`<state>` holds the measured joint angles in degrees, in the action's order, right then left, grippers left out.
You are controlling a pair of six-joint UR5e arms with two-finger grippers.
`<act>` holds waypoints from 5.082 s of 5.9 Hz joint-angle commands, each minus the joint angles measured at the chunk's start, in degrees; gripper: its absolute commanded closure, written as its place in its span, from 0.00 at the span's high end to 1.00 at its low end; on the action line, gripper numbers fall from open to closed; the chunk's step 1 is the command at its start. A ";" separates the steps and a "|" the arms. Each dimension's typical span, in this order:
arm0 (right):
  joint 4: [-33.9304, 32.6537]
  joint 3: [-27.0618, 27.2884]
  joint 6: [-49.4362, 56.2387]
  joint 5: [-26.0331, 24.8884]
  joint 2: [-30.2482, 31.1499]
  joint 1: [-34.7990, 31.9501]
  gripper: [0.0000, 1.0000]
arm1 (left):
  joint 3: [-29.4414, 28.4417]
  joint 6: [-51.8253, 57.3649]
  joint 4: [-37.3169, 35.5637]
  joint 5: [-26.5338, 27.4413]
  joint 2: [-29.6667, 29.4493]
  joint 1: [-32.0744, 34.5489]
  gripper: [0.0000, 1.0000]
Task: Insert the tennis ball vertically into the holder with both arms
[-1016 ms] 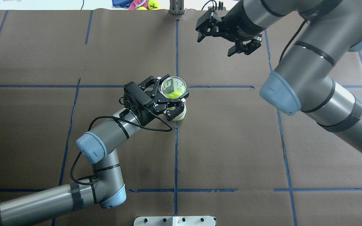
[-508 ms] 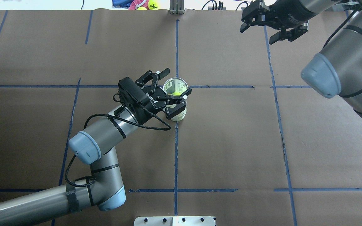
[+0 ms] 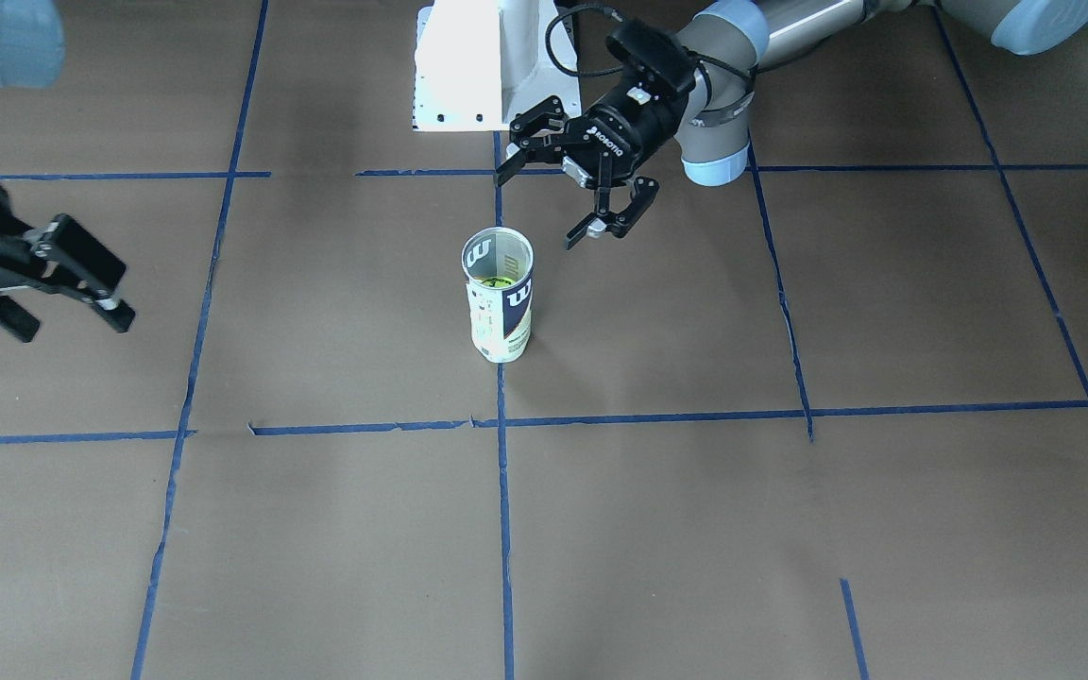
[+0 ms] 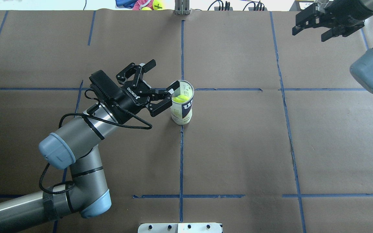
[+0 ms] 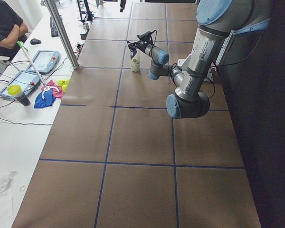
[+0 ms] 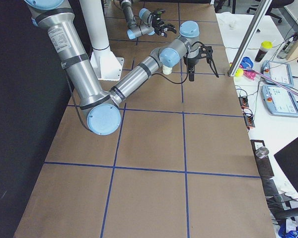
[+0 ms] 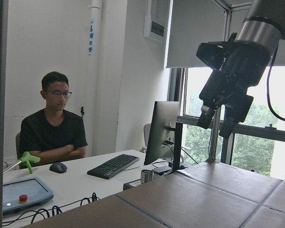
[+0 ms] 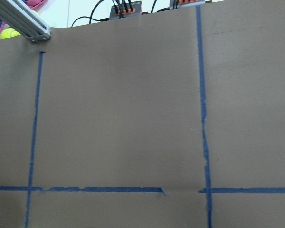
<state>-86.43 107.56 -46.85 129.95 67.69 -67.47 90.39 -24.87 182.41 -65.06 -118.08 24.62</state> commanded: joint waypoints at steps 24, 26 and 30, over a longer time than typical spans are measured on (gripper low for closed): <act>-0.67 -14.75 47.64 3.03 25.21 -17.61 1.00 | 7.43 23.73 -95.04 -69.86 33.79 64.15 1.00; -1.02 -14.22 47.55 3.82 24.77 -17.61 1.00 | 10.67 23.64 -99.49 -70.39 32.83 64.15 1.00; -12.98 -9.21 53.09 3.38 24.23 -17.34 1.00 | 11.74 23.47 -100.49 -70.73 33.79 63.98 1.00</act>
<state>-99.17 98.26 5.46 133.60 91.32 -84.77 102.11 -1.22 81.98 -135.46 -84.39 88.60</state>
